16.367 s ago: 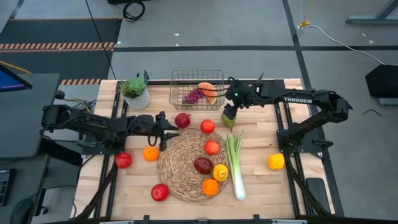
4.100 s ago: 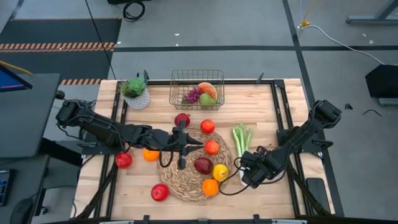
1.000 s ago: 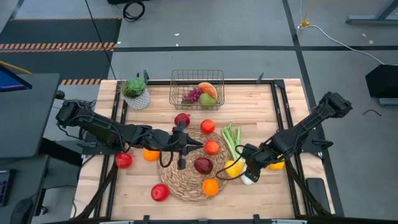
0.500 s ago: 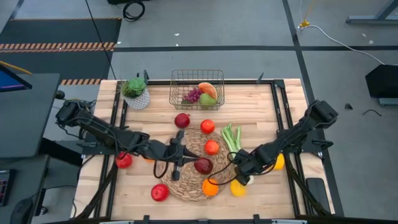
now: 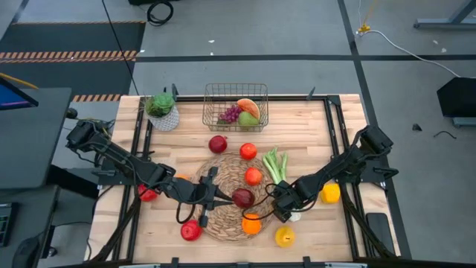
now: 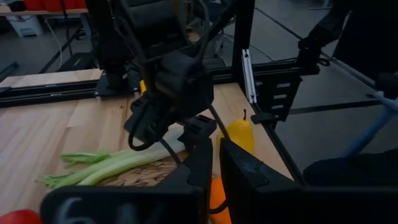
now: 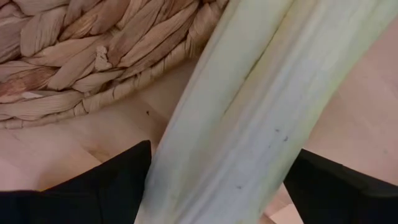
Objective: Build produce basket
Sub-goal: Put the celery into the wire basket
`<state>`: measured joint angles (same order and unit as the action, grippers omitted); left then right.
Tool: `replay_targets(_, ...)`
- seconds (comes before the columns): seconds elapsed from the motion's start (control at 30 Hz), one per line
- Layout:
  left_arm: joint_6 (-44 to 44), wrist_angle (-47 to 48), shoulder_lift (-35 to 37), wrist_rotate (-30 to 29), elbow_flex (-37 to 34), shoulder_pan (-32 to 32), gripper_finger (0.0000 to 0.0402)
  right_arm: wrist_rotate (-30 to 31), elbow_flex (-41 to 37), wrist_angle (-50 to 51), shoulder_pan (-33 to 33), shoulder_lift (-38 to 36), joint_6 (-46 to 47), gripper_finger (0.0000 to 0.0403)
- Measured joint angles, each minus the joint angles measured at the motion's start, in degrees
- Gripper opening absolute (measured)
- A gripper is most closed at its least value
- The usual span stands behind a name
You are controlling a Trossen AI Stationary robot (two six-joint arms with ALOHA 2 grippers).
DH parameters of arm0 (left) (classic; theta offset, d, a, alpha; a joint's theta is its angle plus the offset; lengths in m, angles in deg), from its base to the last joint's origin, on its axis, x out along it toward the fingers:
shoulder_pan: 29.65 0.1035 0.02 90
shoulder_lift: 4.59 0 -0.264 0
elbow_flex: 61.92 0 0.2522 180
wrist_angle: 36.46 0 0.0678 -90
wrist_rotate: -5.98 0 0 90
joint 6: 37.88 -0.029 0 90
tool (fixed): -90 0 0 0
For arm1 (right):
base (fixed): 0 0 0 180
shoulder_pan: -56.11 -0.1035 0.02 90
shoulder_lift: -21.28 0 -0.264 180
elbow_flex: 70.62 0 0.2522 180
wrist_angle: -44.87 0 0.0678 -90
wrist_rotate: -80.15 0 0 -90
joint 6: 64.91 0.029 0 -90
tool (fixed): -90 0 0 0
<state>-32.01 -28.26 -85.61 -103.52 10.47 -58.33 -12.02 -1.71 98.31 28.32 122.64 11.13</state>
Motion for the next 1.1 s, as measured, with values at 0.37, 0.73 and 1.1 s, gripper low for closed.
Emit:
replay_targets(0.37, 1.05, 1.61, 0.00, -0.02, 0.00, -0.19, 0.0039, 4.23, -0.52, 9.76, 0.91, -4.81, -7.27, 0.0200)
replay_targets(0.73, 1.46, 1.76, 0.02, -0.64, 0.00, -0.19, 0.0039, 2.23, 4.00, 26.83, 0.83, -14.41, -6.92, 0.0153)
replay_targets(1.1, 1.46, 1.76, 0.02, -1.48, 0.00, -0.17, 0.0039, 18.18, 26.98, 46.51, 1.54, -20.84, -10.26, 0.0155)
